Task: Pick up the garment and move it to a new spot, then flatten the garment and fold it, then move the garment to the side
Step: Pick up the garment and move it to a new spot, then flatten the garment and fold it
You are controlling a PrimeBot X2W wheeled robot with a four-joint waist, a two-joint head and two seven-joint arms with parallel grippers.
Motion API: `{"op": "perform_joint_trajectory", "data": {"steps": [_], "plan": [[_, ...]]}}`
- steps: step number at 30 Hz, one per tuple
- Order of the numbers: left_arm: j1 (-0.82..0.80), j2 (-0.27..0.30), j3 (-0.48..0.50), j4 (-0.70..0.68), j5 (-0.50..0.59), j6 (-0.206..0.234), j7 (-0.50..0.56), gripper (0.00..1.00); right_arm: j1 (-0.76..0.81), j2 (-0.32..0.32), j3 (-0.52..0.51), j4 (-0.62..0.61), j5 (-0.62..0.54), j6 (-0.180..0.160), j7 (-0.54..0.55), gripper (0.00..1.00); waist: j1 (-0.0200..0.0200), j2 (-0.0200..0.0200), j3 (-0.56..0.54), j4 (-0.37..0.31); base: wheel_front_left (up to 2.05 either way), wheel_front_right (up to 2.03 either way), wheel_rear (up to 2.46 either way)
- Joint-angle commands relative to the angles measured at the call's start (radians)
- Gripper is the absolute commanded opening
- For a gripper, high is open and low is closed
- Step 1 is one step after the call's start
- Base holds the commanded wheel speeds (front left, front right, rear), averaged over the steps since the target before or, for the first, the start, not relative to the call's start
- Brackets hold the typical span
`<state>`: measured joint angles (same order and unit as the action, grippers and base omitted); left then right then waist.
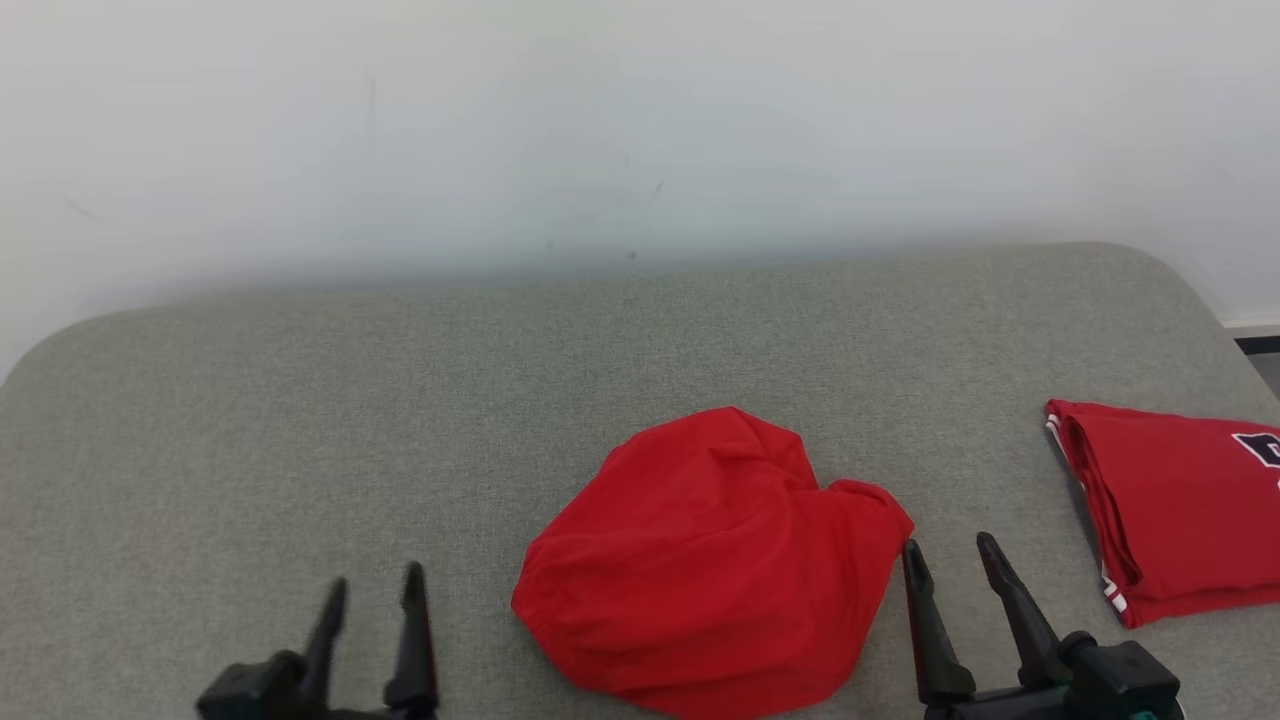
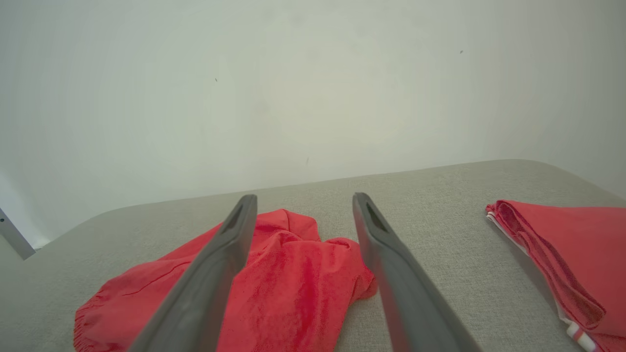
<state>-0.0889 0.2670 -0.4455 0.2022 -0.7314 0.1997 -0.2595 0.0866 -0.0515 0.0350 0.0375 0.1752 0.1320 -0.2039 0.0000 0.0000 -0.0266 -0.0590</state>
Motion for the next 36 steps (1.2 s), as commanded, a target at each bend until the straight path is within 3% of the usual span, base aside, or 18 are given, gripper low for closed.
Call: {"op": "perform_joint_trajectory", "data": {"steps": [1,3,8,15,26,36], "plan": [[0.019,-0.008,0.028,-0.024,0.033,0.004,-0.006,1.00,0.010,0.003,-0.006,-0.005,0.000,-0.002,-0.005,1.00,0.0000,0.0000,0.000,0.002,0.00,0.00,0.00],[0.082,-0.027,0.096,-0.078,0.126,0.004,-0.004,1.00,0.018,0.003,-0.023,-0.006,-0.002,-0.002,-0.010,1.00,0.0000,0.0000,-0.004,0.004,0.00,0.00,0.00],[0.184,-0.090,0.249,-0.154,0.305,-0.050,-0.005,1.00,0.038,0.003,-0.067,0.006,-0.014,-0.002,-0.027,1.00,0.0000,0.0000,-0.012,0.004,0.00,0.00,0.00],[0.271,-0.171,0.389,-0.165,0.457,-0.121,-0.005,1.00,0.063,0.003,-0.105,0.041,-0.021,-0.002,-0.049,1.00,0.0000,0.0000,-0.025,0.011,0.00,0.00,0.00],[0.309,-0.211,0.467,-0.100,0.543,-0.200,-0.005,1.00,0.080,0.003,-0.094,0.102,-0.055,-0.002,-0.060,1.00,0.0000,0.0000,-0.042,0.027,0.00,0.00,0.00],[0.296,-0.217,0.474,-0.072,0.552,-0.223,-0.006,1.00,0.062,0.003,-0.081,0.117,-0.040,-0.002,-0.062,1.00,0.0000,0.0000,-0.043,0.024,0.00,0.00,0.00]]}}
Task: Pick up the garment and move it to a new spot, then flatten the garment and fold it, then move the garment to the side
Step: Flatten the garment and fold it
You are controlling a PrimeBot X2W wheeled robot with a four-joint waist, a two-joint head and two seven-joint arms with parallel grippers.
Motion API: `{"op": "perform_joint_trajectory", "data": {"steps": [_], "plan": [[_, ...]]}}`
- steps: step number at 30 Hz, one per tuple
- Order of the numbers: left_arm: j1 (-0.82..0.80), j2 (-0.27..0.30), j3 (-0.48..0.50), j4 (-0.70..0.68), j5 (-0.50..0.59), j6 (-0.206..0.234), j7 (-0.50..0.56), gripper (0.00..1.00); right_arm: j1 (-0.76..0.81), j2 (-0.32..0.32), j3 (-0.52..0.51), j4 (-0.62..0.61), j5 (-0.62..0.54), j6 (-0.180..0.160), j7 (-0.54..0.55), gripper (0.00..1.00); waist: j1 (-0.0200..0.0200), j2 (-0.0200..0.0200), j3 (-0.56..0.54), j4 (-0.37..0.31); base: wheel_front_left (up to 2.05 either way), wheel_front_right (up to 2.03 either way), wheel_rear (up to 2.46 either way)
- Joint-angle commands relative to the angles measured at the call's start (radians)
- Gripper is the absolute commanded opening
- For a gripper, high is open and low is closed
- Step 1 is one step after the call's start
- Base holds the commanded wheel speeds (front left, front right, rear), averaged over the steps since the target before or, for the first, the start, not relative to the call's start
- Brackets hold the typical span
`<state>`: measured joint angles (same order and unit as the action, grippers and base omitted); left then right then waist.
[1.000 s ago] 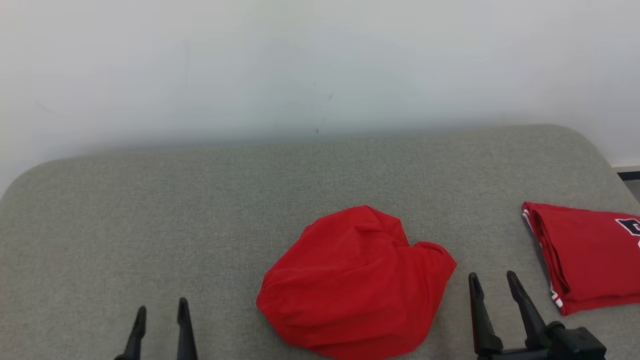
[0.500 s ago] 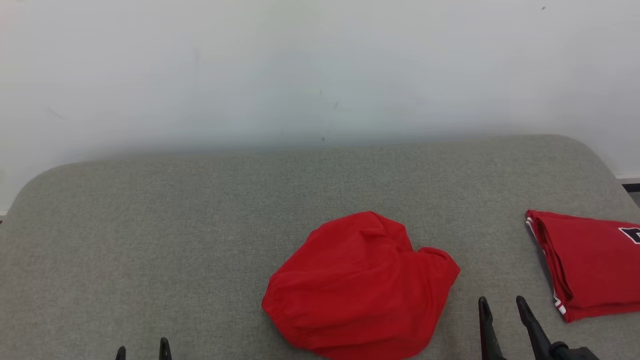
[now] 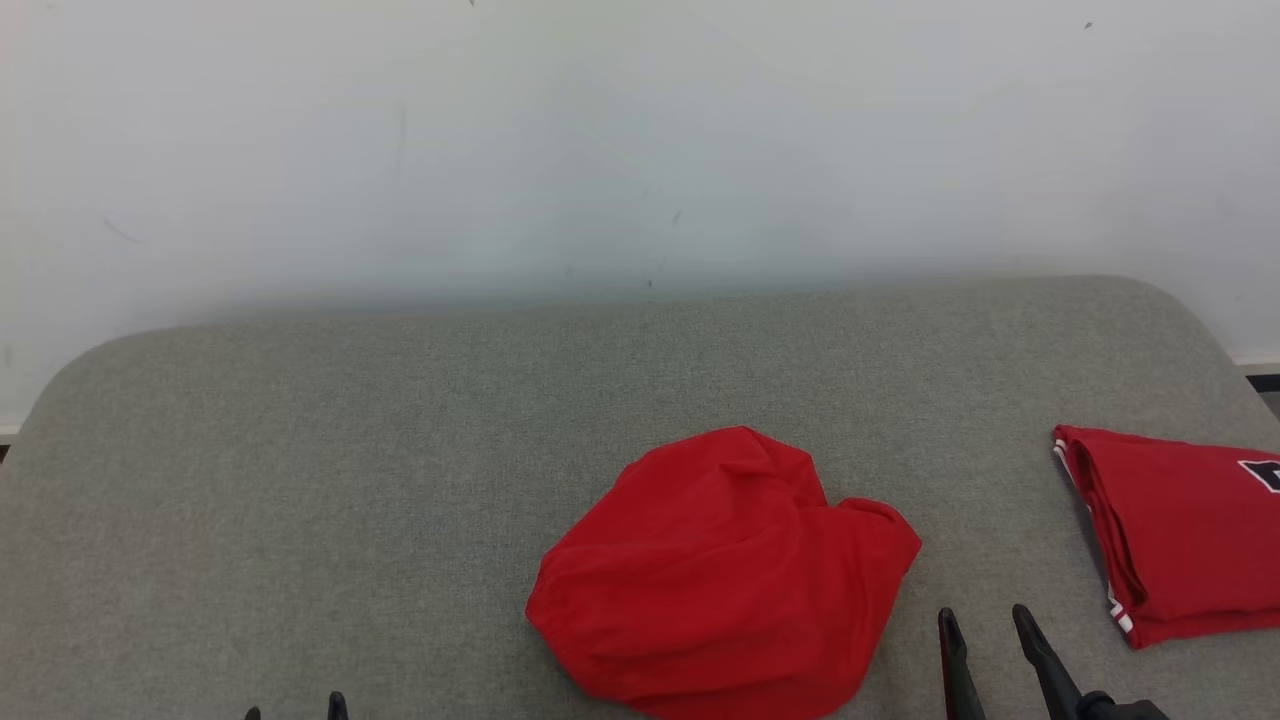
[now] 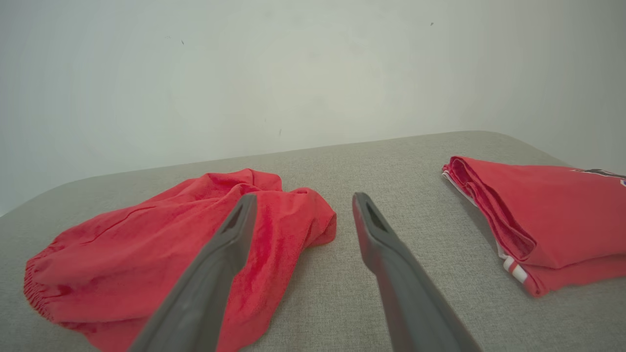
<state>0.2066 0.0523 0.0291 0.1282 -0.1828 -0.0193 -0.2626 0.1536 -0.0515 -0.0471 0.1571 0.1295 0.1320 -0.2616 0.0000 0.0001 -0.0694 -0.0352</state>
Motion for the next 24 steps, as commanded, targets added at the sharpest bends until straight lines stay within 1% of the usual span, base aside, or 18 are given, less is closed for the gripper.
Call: {"op": "perform_joint_trajectory", "data": {"steps": [1,11,19,24], "plan": [[0.000,-0.002,-0.003,0.002,-0.002,-0.004,-0.002,1.00,-0.005,0.003,0.002,-0.005,0.008,-0.002,-0.004,1.00,0.0000,-0.0001,0.000,0.000,0.00,0.00,0.00],[-0.011,-0.002,-0.021,0.011,-0.033,-0.001,-0.002,1.00,-0.009,0.003,0.002,-0.009,0.017,-0.002,-0.004,1.00,0.0000,-0.0001,0.006,-0.005,0.00,0.00,0.00],[-0.014,-0.002,-0.032,0.015,-0.033,0.008,-0.002,1.00,-0.012,0.003,0.005,-0.010,0.019,-0.002,-0.003,1.00,0.0000,-0.0001,0.007,-0.011,0.00,0.00,0.00],[-0.014,-0.003,-0.037,0.017,-0.037,0.006,-0.002,1.00,-0.018,0.003,0.011,-0.005,0.020,-0.002,-0.003,1.00,0.0000,-0.0001,0.010,-0.018,0.00,0.00,0.00]]}}
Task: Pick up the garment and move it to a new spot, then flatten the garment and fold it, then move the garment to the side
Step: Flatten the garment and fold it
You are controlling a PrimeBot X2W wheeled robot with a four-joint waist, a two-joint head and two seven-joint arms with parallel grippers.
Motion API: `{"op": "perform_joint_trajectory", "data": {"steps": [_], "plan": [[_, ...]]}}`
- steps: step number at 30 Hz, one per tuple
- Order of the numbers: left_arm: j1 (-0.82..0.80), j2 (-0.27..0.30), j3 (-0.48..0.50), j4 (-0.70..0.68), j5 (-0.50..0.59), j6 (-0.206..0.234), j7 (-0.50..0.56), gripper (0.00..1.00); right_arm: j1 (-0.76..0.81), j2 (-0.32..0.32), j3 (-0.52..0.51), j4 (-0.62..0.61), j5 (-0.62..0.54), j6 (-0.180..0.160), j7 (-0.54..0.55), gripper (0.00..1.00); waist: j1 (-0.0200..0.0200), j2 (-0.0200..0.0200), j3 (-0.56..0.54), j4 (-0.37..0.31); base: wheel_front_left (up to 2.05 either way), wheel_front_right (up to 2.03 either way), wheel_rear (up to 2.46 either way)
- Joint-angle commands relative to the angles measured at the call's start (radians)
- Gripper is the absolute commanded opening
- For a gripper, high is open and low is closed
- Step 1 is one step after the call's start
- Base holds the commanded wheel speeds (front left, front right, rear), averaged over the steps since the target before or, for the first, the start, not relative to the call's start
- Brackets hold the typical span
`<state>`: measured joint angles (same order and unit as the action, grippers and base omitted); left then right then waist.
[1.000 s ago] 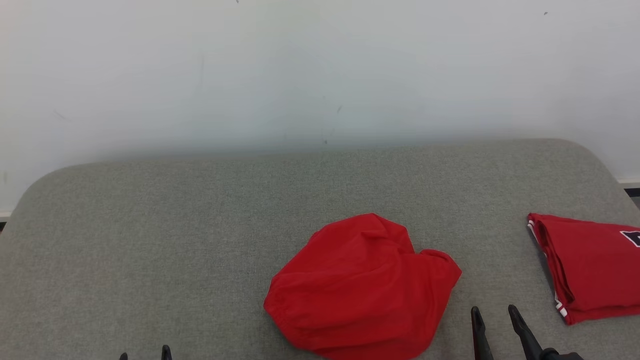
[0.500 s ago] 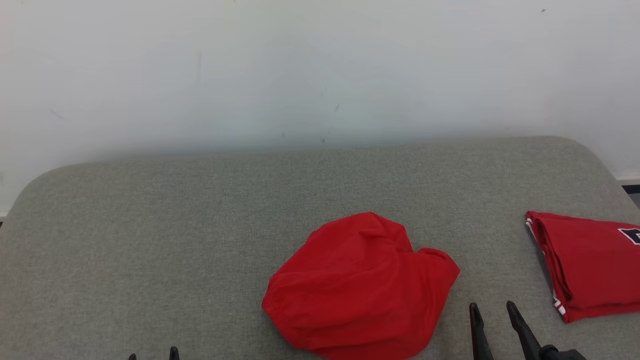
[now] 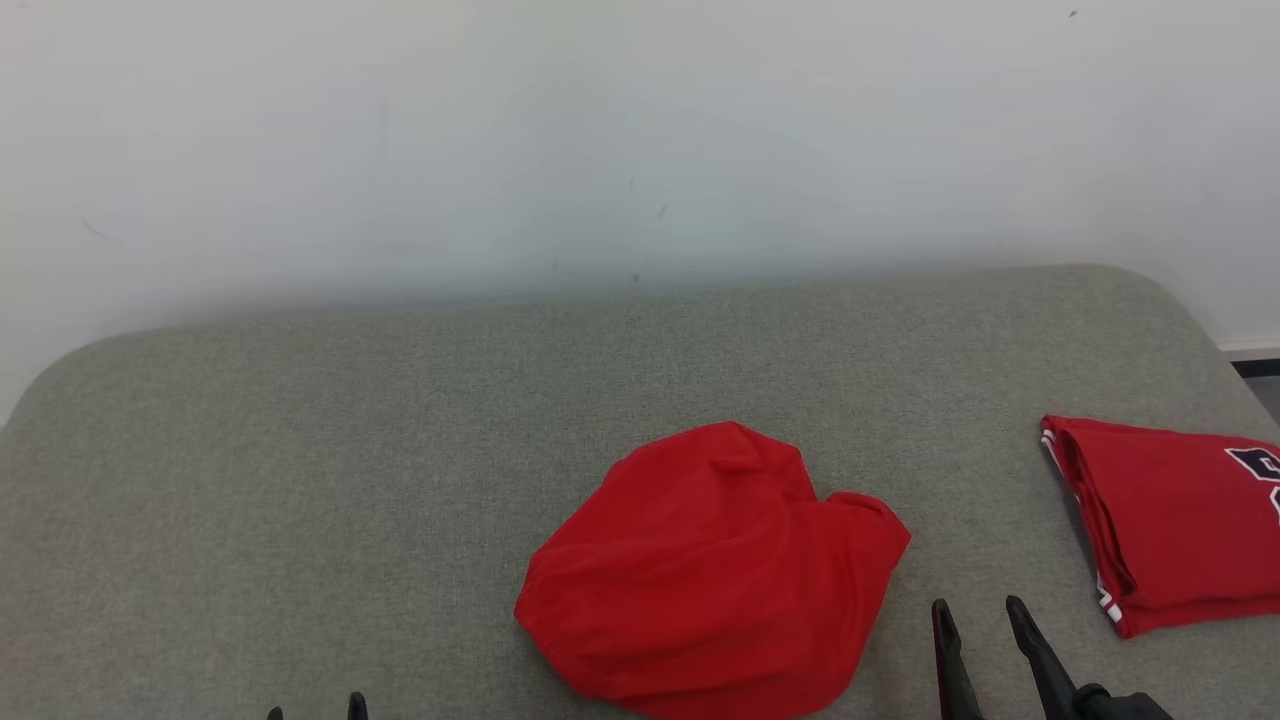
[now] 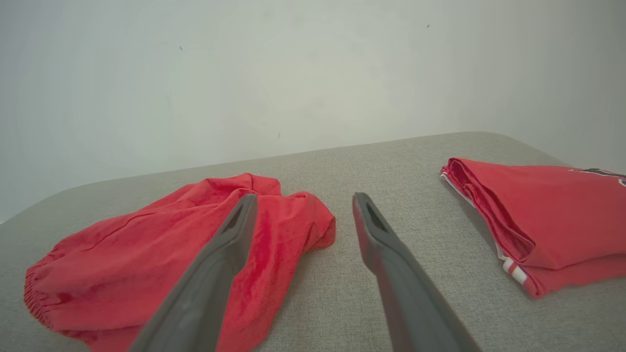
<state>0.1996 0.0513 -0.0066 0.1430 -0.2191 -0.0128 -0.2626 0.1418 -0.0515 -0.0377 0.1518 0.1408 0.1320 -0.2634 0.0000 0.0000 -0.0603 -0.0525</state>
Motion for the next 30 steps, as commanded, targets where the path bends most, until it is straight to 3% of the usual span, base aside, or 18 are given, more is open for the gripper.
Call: {"op": "perform_joint_trajectory", "data": {"steps": [1,12,21,25,30], "plan": [[-0.009,-0.002,-0.003,0.004,-0.001,-0.001,-0.002,1.00,-0.007,0.003,0.002,0.002,0.011,-0.002,-0.001,1.00,0.0000,0.0000,0.001,-0.003,0.00,0.00,0.00],[-0.038,-0.002,-0.034,0.089,-0.083,-0.013,-0.003,1.00,-0.013,0.003,0.020,0.008,0.014,-0.002,-0.001,1.00,0.0000,0.0000,0.010,-0.049,0.00,0.00,0.00],[-0.163,-0.001,-0.135,0.183,-0.481,-0.009,0.119,1.00,-0.020,0.003,0.034,0.007,0.014,-0.002,-0.001,1.00,0.0000,0.0000,0.025,-0.116,0.00,0.00,0.00],[-0.215,0.000,-0.168,0.208,-0.552,0.006,0.173,1.00,-0.024,0.003,0.038,0.007,0.013,-0.002,-0.001,1.00,0.0000,0.0000,0.035,-0.144,0.00,0.00,0.00],[-0.263,0.002,-0.181,0.245,-0.549,0.018,0.196,1.00,-0.031,0.003,0.043,0.008,0.011,-0.002,-0.001,1.00,0.0000,0.0000,0.042,-0.170,0.00,0.00,0.00]]}}
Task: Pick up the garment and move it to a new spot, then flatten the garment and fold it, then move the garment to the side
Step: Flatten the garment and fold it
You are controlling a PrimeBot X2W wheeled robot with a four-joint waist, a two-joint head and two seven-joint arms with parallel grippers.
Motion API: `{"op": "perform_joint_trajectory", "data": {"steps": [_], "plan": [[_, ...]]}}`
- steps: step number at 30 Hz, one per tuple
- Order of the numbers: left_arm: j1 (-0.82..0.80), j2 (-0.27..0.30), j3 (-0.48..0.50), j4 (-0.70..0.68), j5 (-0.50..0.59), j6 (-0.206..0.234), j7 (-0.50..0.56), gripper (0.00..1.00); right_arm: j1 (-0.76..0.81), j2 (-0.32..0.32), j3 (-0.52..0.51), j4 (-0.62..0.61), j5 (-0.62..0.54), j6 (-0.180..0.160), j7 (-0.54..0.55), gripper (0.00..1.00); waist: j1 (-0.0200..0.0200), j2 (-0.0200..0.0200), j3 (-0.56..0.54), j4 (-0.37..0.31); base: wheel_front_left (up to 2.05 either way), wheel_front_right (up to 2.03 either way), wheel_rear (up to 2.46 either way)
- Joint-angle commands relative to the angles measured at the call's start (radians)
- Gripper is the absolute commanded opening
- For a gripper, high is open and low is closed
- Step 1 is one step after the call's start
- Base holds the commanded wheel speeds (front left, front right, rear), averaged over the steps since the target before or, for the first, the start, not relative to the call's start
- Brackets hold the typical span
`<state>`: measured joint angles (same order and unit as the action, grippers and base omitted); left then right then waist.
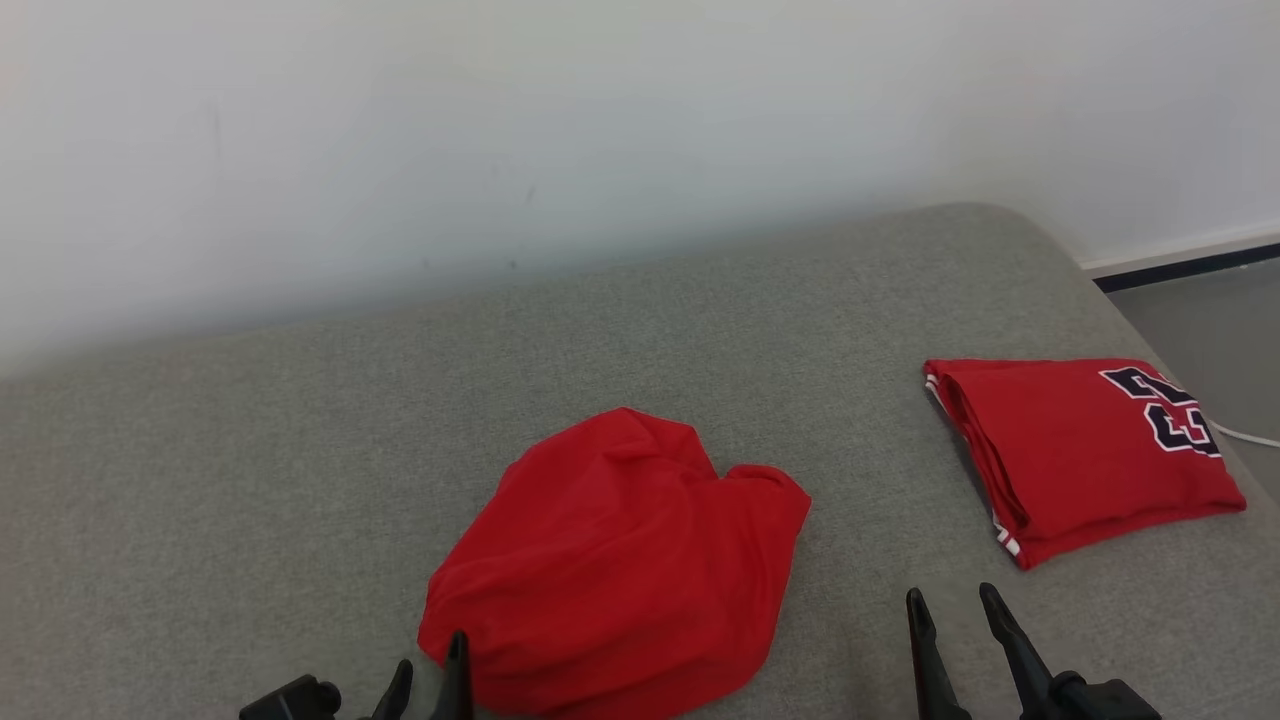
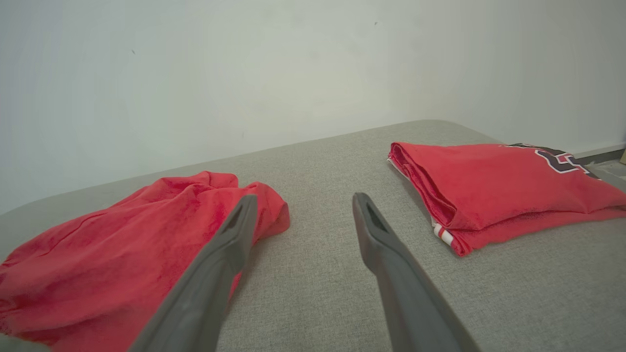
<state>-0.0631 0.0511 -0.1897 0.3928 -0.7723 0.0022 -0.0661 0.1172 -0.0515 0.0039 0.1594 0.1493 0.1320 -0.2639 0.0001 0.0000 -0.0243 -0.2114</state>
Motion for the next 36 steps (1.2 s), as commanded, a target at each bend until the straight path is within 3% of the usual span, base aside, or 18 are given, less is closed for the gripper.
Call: {"op": "perform_joint_trajectory", "data": {"steps": [1,7,8,9,10,17,24,30,36], "plan": [[-0.010,0.003,-0.001,0.005,0.008,0.004,0.004,1.00,-0.008,0.003,0.002,0.000,0.003,-0.002,0.000,1.00,-0.0001,0.0000,0.008,-0.016,0.00,0.00,0.00],[-0.047,0.012,-0.018,0.048,0.023,0.013,0.018,1.00,-0.010,0.003,0.006,-0.002,0.001,-0.002,0.000,1.00,-0.0001,0.0000,0.013,-0.038,0.00,0.00,0.00],[-0.050,0.012,-0.020,0.051,0.024,0.013,0.013,0.52,-0.010,0.003,0.005,-0.002,0.001,-0.002,0.000,1.00,-0.0001,0.0000,0.014,-0.040,0.00,0.00,0.00],[-0.053,0.015,-0.025,0.053,0.032,0.012,0.012,0.34,-0.009,0.003,0.005,-0.002,0.000,-0.002,0.000,1.00,-0.0001,0.0000,0.014,-0.041,0.00,0.00,0.00],[-0.057,0.019,-0.031,0.054,0.044,0.013,0.004,0.01,-0.009,0.003,0.004,-0.002,-0.001,-0.002,0.000,1.00,-0.0001,0.0000,0.015,-0.041,0.00,0.00,0.00],[-0.140,0.058,-0.089,0.060,0.144,0.012,-0.027,0.00,-0.016,0.003,0.005,0.000,-0.002,-0.002,0.000,1.00,-0.0001,0.0000,0.009,-0.031,0.00,0.00,0.00],[-0.405,0.073,-0.215,0.109,0.288,-0.034,0.008,0.00,-0.034,0.003,0.028,0.002,0.013,-0.002,0.000,1.00,-0.0001,0.0000,0.011,-0.041,0.00,0.00,0.00],[-0.699,0.033,-0.312,0.196,0.385,-0.081,-0.035,0.00,-0.049,0.002,0.040,0.007,0.035,-0.002,0.000,1.00,-0.0001,0.0000,0.025,-0.108,0.00,0.00,0.00],[-0.860,0.009,-0.396,0.191,0.444,-0.107,-0.162,0.00,-0.037,0.002,0.028,0.006,0.039,-0.002,0.000,1.00,-0.0001,0.0000,0.035,-0.134,0.00,0.00,0.00]]}}
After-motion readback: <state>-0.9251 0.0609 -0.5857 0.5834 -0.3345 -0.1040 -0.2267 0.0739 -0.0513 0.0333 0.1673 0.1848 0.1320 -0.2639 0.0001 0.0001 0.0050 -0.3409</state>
